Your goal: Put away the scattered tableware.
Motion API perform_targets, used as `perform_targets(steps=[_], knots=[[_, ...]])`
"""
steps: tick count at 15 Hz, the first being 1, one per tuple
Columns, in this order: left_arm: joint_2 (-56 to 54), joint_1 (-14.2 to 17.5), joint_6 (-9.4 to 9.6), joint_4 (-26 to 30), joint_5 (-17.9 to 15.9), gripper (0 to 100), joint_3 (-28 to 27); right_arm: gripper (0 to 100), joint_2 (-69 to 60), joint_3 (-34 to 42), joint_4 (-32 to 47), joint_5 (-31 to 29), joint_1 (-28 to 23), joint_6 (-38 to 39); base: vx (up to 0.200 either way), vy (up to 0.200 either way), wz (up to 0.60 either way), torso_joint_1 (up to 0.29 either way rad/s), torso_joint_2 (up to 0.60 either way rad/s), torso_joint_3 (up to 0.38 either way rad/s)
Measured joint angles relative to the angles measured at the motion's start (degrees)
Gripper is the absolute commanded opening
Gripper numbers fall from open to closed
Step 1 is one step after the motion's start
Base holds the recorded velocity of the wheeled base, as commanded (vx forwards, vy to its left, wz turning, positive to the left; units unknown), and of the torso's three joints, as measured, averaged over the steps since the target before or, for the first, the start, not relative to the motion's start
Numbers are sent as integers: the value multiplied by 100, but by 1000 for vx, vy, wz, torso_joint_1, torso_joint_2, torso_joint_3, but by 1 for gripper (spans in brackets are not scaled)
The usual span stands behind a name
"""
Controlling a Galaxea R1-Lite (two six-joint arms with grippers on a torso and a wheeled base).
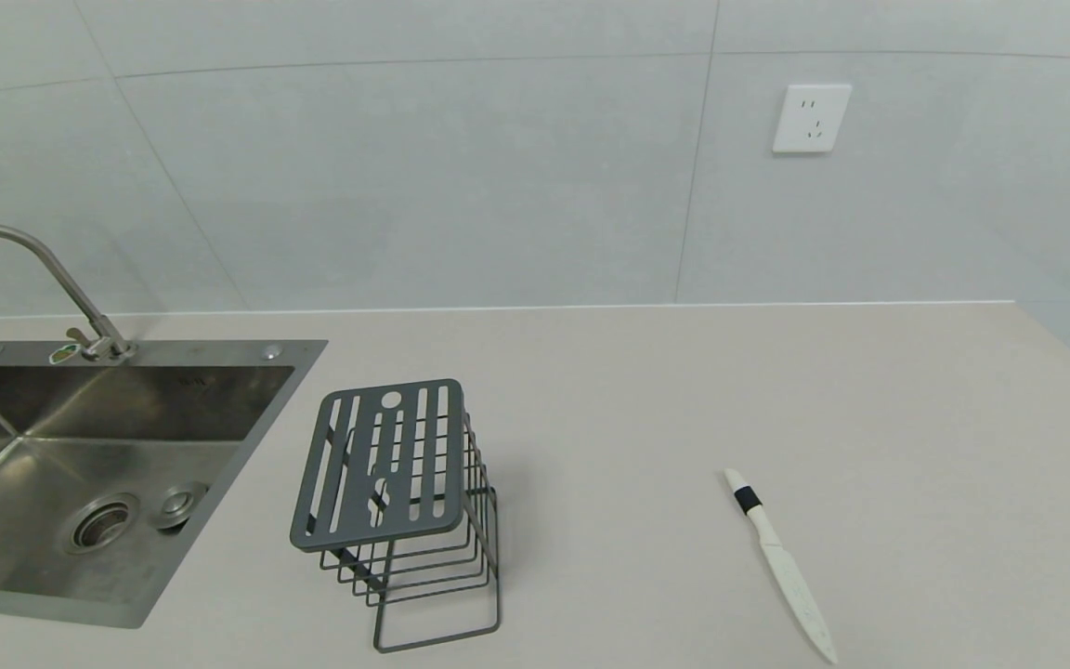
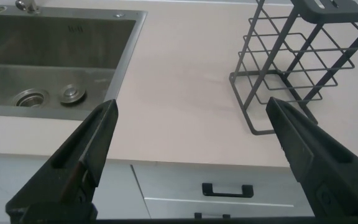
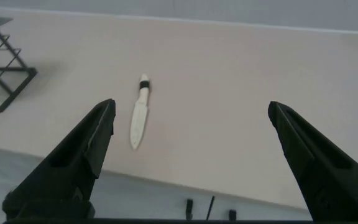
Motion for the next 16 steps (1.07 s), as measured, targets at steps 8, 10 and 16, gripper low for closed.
perform_targets(steps=[8,10,16], knots=[[0,0,-5,-2,0,100,0,100,2269,-691,-84,499,595,-162,0,0,0,0,0,0],[0,0,-5,-2,0,100,0,100,2610,-700,-223,575,603,-288,0,0,0,0,0,0],[0,0,0,-2,0,100,-2,100,3768,-724,-502,881,1023,-1167,0,0,0,0,0,0]])
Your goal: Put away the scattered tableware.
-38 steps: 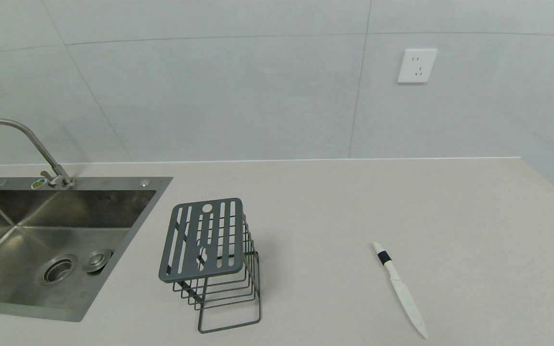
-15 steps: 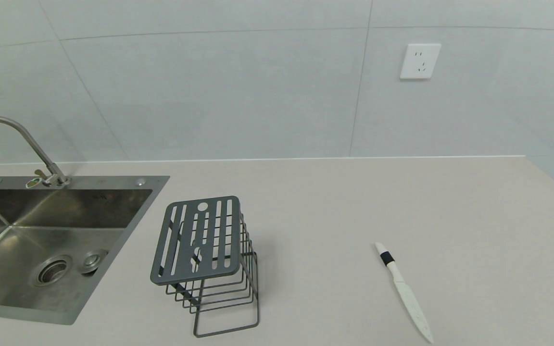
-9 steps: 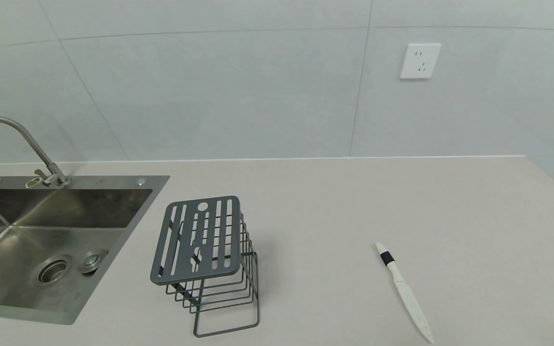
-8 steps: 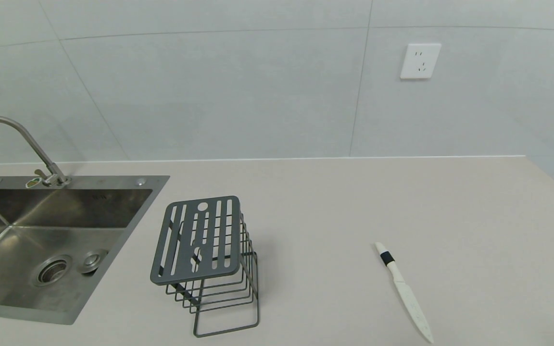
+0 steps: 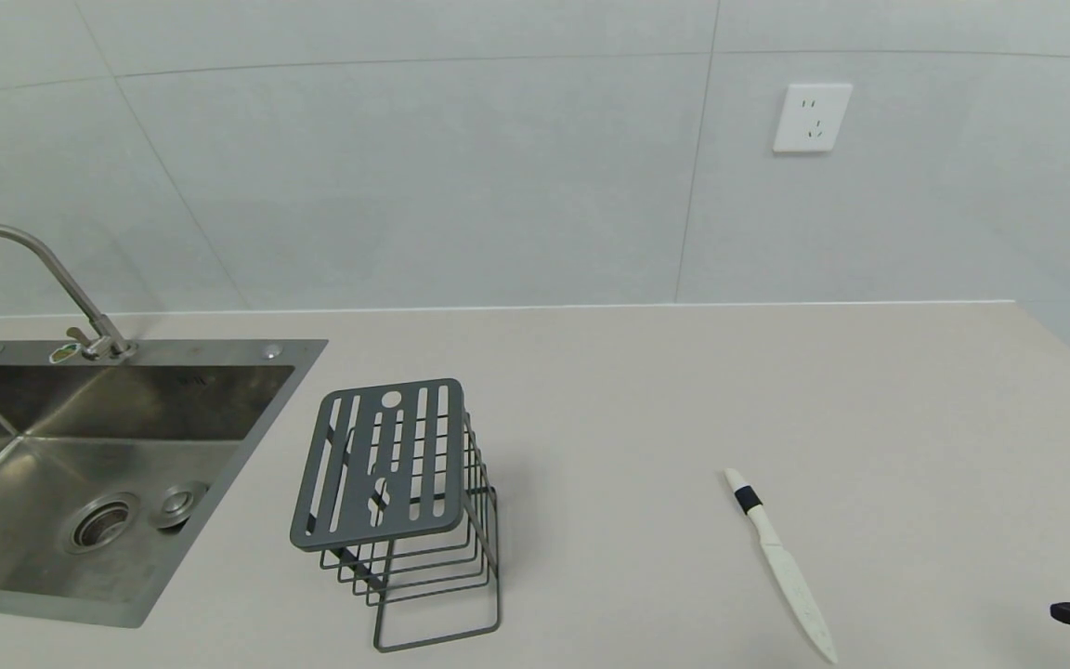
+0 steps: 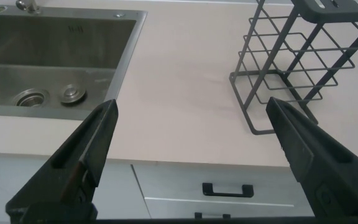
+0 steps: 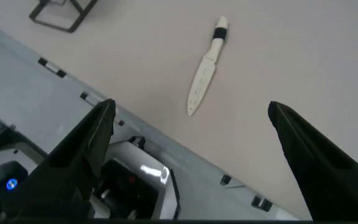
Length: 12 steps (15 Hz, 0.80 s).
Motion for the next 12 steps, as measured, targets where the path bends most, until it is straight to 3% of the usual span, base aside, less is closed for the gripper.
perform_targets(steps=[4,8,12], knots=[[0,0,4,0,-2,100,0,100,796,68,-1053,-73,523,-79,0,0,0,0,0,0],[0,0,2,0,-2,100,2,100,1985,-204,-2141,-402,642,-11,0,0,0,0,0,0],[0,0,0,0,0,100,2,100,2775,-513,-2248,-711,669,52,0,0,0,0,0,0]])
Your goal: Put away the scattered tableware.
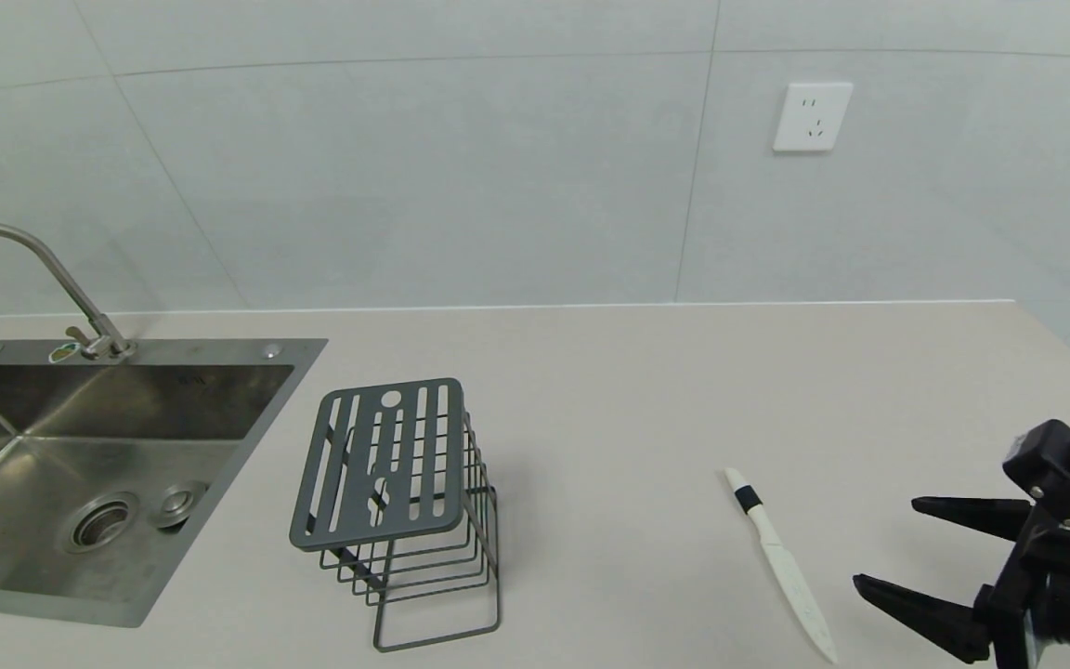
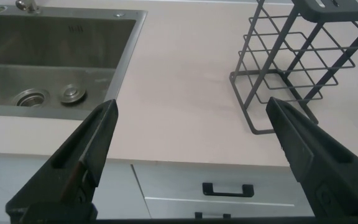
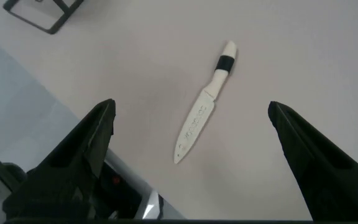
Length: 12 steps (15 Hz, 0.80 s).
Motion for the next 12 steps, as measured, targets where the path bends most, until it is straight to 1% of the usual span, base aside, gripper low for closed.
perform_targets(steps=[4,7,8,9,11,12], knots=[[0,0,11,0,0,100,0,100,830,-568,0,-250,194,137,0,0,0,0,0,0],[0,0,13,0,-9,100,-2,100,1362,-884,15,-925,640,1114,0,0,0,0,0,0],[0,0,13,0,-9,100,-2,100,1510,-1053,111,-1096,772,1285,0,0,0,0,0,0],[0,0,13,0,-9,100,-2,100,1649,-1292,338,-1235,858,1375,0,0,0,0,0,0],[0,0,15,0,-9,100,0,100,1883,-1777,1462,-1381,944,1463,0,0,0,0,0,0],[0,0,13,0,-9,100,0,100,1974,-1915,1725,-1409,944,1498,0,0,0,0,0,0]])
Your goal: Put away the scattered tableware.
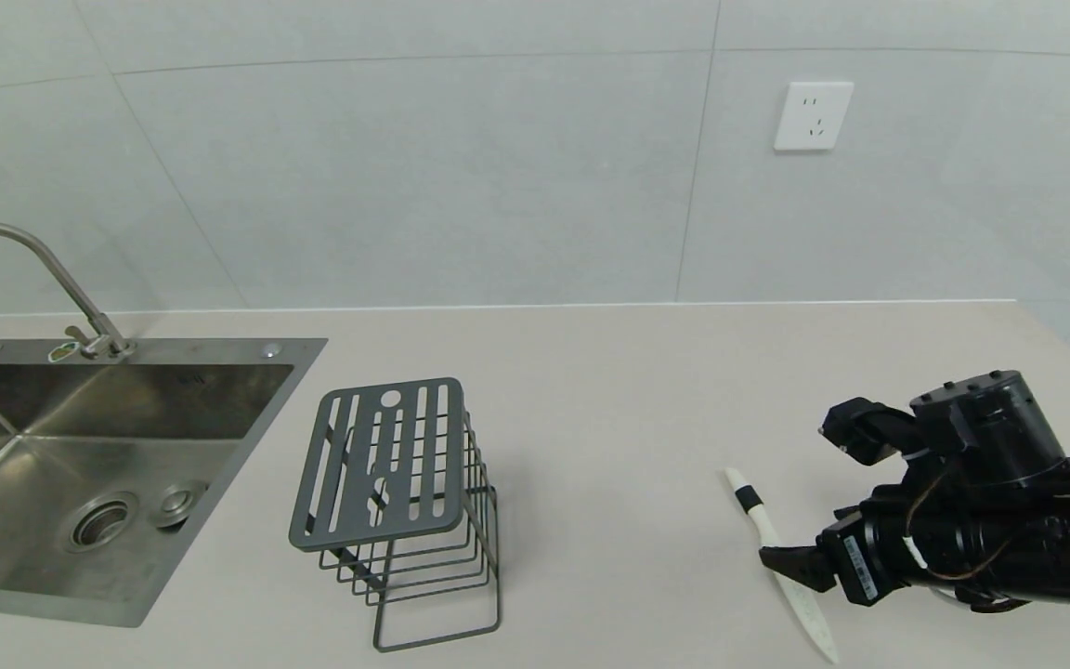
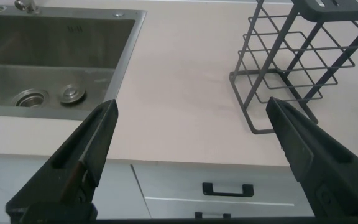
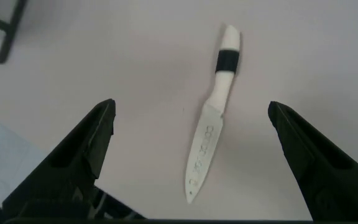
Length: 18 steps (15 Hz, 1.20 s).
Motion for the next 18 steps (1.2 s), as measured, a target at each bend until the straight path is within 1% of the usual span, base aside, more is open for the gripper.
perform_targets(steps=[1,3,5,6,9,12,14,18], knots=[[0,2,0,0,0,100,0,100,122,-35,44,-9,-74,20,0,0,0,0,0,0],[0,0,1,2,0,100,0,100,367,80,-308,-30,-251,22,0,0,0,0,0,0],[0,0,1,0,0,100,0,100,627,154,-653,-40,-310,6,0,0,0,0,0,0],[0,0,0,0,0,100,0,100,730,165,-686,-43,-321,-10,0,0,0,0,0,0],[0,-1,-5,0,0,100,0,100,976,168,-734,-112,-286,-57,0,0,0,0,0,0],[0,-1,-5,0,0,100,0,100,1112,166,-774,-202,-122,-148,0,0,0,0,0,0],[2,0,-5,0,0,100,0,100,1258,118,-991,-218,-61,-150,0,0,0,0,0,0],[5,2,-7,0,0,100,0,100,1582,-28,-1048,-678,-35,-145,0,0,0,0,0,0]])
